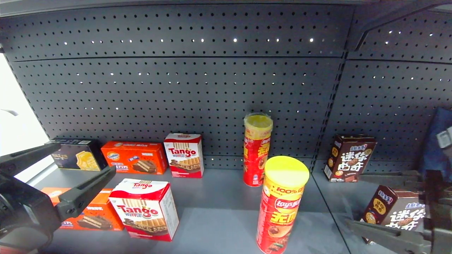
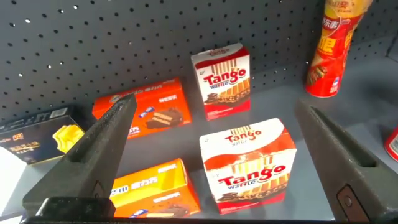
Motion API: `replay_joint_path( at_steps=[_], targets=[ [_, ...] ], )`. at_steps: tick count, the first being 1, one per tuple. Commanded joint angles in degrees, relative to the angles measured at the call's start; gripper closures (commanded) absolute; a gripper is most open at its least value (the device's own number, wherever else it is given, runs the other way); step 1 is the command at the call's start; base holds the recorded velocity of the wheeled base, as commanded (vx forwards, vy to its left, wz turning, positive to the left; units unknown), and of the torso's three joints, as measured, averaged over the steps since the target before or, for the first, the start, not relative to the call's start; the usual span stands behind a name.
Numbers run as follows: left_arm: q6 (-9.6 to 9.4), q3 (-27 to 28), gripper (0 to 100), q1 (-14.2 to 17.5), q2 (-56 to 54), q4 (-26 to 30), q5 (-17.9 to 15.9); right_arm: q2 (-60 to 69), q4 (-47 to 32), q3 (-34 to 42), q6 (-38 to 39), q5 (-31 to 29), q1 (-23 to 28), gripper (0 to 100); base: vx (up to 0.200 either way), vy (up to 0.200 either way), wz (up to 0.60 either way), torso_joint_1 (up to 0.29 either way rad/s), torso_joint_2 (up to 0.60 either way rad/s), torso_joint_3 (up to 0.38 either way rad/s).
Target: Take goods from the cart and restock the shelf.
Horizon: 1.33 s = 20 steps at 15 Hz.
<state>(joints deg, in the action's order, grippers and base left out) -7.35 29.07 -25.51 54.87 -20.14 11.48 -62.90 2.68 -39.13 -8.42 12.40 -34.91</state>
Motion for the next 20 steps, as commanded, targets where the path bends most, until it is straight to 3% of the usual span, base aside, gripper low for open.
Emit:
replay_joint_path(
  at_steps=[1, 8, 20],
  targets=[
    [-0.03, 0.0, 0, 0.0, 0.2, 0.0, 0.0, -6.8, 0.6, -1.3, 0.2, -1.0, -2.7, 0, 0.0, 0.0, 0.0, 0.0, 0.0, 0.0],
    [0.23, -3.0, 0, 0.0, -0.7, 0.0, -0.1, -12.2, 0.5, -2.0, 1.1, -3.5, -3.1, 0, 0.0, 0.0, 0.0, 0.0, 0.0, 0.0],
    [0.32, -2.1, 0, 0.0, -0.8, -0.2, -0.3, -18.0, 0.6, -2.1, 1.1, -4.3, 0.6, 0, 0.0, 0.0, 0.0, 0.0, 0.0, 0.0]
  ],
)
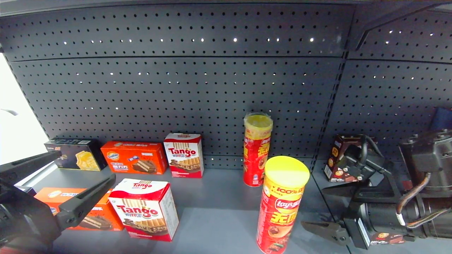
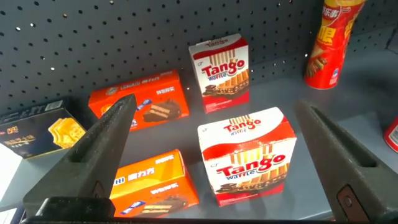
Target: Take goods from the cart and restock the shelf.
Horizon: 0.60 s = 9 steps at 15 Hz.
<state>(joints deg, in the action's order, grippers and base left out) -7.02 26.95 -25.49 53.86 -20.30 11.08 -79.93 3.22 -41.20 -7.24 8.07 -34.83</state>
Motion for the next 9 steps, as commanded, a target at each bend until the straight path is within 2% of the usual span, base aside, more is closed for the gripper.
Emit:
replay_joint_path(
  at_steps=[1, 5, 6, 9],
  targets=[
    [-0.01, 0.0, 0, 0.0, 0.2, -0.1, 0.0, -1.0, 0.0, 0.0, -0.1, 0.0, 0.7, 0, 0.0, 0.0, 0.0, 0.0, 0.0, 0.0],
    [-0.01, 0.0, 0, 0.0, 0.3, -0.1, 0.0, -2.0, 0.1, 0.0, -0.1, 0.0, 1.3, 0, 0.0, 0.0, 0.0, 0.0, 0.0, 0.0],
    [1.05, 0.0, 0, 0.0, 0.3, -0.1, 0.0, -2.5, 0.1, -0.1, -0.1, 0.0, 1.3, 0, 0.0, 0.0, 0.0, 0.0, 0.0, 0.0],
    [1.22, -0.1, 0, 0.0, 0.2, -0.1, 0.1, -3.7, 0.1, -0.6, -0.1, -0.1, 1.0, 0, 0.0, 0.0, 0.0, 0.0, 0.0, 0.0]
  ],
)
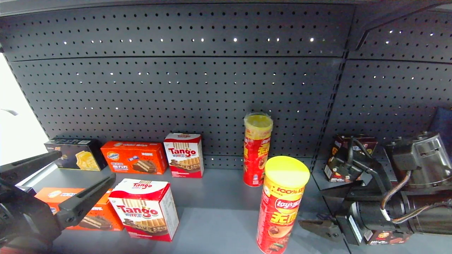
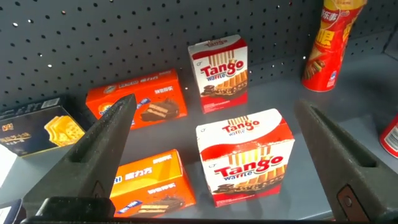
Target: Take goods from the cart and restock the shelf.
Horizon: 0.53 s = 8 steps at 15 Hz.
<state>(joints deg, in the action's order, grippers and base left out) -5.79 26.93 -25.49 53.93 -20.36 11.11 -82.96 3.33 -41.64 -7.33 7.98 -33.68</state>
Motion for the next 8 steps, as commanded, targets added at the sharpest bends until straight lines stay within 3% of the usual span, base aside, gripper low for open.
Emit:
replay_joint_path(
  at_steps=[1, 8],
  targets=[
    [-0.01, 0.0, 0, 0.0, 0.1, 0.0, 0.1, -1.2, 0.3, -0.5, -0.1, 0.0, -0.3, 0, 0.0, 0.0, 0.0, 0.0, 0.0, 0.0],
    [0.69, -0.4, 0, 0.0, 0.0, 0.0, 0.1, -3.0, 0.5, -2.0, -0.1, -0.6, -2.2, 0, 0.0, 0.0, 0.0, 0.0, 0.0, 0.0]
  ],
)
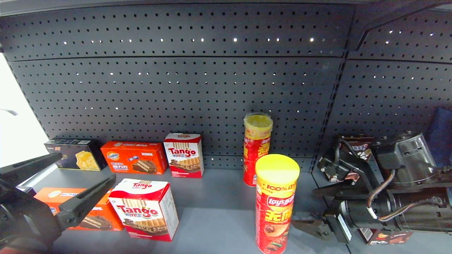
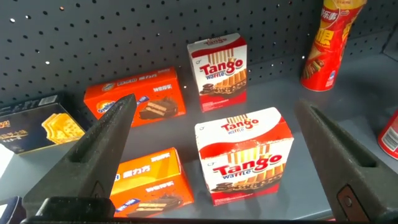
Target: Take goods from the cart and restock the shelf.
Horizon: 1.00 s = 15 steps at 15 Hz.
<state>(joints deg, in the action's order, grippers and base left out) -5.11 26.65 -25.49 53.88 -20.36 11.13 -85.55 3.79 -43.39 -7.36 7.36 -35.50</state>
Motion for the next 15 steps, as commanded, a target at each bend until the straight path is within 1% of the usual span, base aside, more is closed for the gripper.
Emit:
replay_joint_path(
  at_steps=[1, 15],
  targets=[
    [0.01, -0.2, 0, 0.0, 0.1, 0.0, 0.0, -0.5, 0.0, -0.3, 0.0, 0.0, -0.8, 0, 0.0, 0.0, 0.0, 0.0, 0.0, 0.0],
    [0.1, -0.6, 0, 0.0, 0.1, 0.1, -0.1, 0.0, -0.1, 2.8, -0.2, -0.1, -2.0, 0, 0.0, 0.0, 0.0, 0.0, 0.0, 0.0]
  ],
)
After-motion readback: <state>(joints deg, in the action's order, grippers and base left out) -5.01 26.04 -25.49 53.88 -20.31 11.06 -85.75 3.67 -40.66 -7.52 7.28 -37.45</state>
